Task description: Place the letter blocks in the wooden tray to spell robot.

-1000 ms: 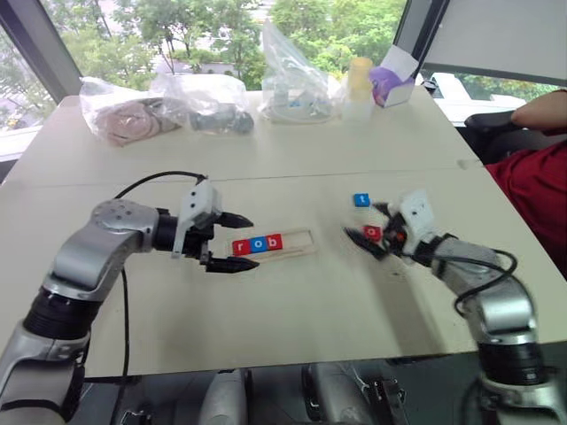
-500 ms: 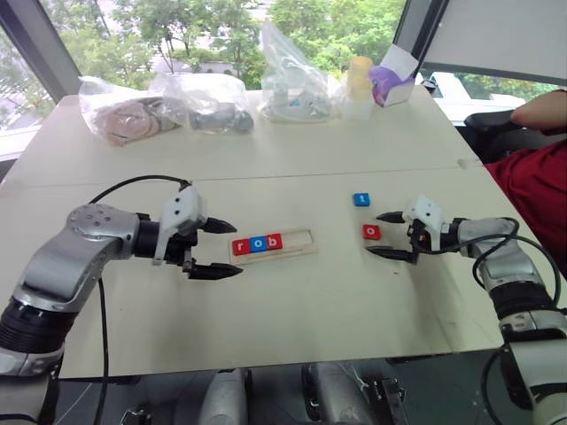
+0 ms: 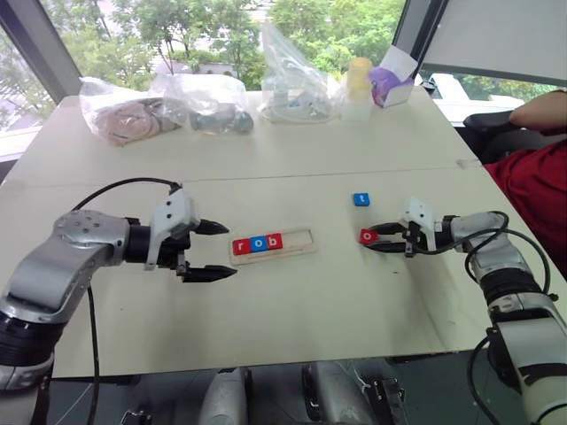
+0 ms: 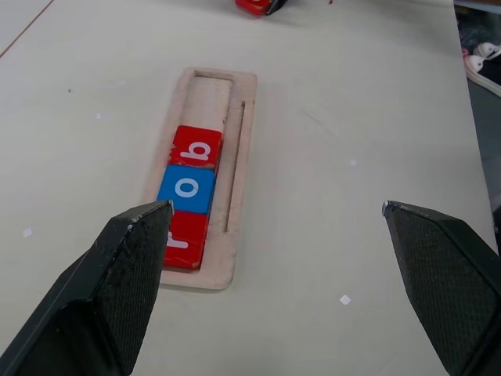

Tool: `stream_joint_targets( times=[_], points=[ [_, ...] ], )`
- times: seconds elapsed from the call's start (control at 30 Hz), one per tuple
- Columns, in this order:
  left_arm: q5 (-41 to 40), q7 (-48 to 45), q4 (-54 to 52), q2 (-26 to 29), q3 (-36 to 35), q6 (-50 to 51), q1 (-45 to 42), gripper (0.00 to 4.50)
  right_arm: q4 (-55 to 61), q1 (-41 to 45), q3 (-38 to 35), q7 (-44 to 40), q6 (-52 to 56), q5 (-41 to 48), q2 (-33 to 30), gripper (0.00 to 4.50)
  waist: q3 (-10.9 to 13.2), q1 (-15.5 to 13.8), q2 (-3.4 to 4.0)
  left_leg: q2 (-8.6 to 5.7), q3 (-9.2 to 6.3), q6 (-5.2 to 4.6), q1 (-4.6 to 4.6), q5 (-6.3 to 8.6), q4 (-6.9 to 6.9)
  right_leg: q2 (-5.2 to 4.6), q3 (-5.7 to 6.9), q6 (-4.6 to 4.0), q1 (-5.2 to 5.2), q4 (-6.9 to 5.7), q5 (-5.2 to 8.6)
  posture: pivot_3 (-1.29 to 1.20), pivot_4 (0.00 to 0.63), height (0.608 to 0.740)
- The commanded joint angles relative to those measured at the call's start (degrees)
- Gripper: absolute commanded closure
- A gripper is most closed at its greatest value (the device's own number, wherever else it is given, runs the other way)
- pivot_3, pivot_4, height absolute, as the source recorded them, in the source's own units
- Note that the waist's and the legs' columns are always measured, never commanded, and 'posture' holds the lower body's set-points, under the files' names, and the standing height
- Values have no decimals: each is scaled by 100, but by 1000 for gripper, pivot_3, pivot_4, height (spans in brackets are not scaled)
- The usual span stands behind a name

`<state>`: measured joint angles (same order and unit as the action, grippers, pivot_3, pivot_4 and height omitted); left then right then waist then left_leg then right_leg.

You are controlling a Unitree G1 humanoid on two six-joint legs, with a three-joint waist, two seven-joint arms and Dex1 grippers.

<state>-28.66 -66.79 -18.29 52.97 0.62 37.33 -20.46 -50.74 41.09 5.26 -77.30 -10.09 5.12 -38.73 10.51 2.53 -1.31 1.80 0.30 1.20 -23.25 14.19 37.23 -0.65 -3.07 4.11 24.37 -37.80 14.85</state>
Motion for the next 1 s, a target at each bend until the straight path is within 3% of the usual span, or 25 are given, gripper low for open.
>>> stream_joint_targets(
  times=[0.03, 0.2, 0.33, 0.57, 1.0],
  points=[
    [-79, 0, -48, 156, -276, 6, 58, 0, 866, 156, -190, 106, 887, 435, 316, 3329, 1, 38, 1, 0, 0, 0, 1, 0, 0, 0, 0, 0, 0, -2, 0, 0, 150, 740],
    [-2, -73, 67, 369, -341, -114, 274, 0, 2521, 145, 141, 372, 2000, 554, 882, 3329, 4, 100, 6, 4, -10, 0, 7, 0, -8, 7, -2, 0, 10, -29, 0, 0, 150, 740],
    [-27, -15, 73, 377, -370, -103, 259, 0, 2913, 231, 744, 565, 2332, 151, 1215, 3329, 4, 64, 6, 3, -10, 0, 4, 0, -5, 3, 5, -1, 10, -27, 0, 0, 150, 740],
    [-61, 188, -124, 308, -427, -73, 461, 0, 2439, 551, 1231, 560, 2016, -195, 1522, 3329, 4, -7, 6, 1, -4, 0, -5, 0, -2, -2, 5, 0, 16, -21, 0, 0, 150, 740],
    [-184, 492, -360, 178, -443, -11, 594, 0, 1095, 1139, 1490, 331, 888, -680, 1715, 3329, 4, 7, 6, 2, -6, 0, -4, 0, -2, 1, 5, 0, 16, -23, 0, 0, 150, 740]
  ],
)
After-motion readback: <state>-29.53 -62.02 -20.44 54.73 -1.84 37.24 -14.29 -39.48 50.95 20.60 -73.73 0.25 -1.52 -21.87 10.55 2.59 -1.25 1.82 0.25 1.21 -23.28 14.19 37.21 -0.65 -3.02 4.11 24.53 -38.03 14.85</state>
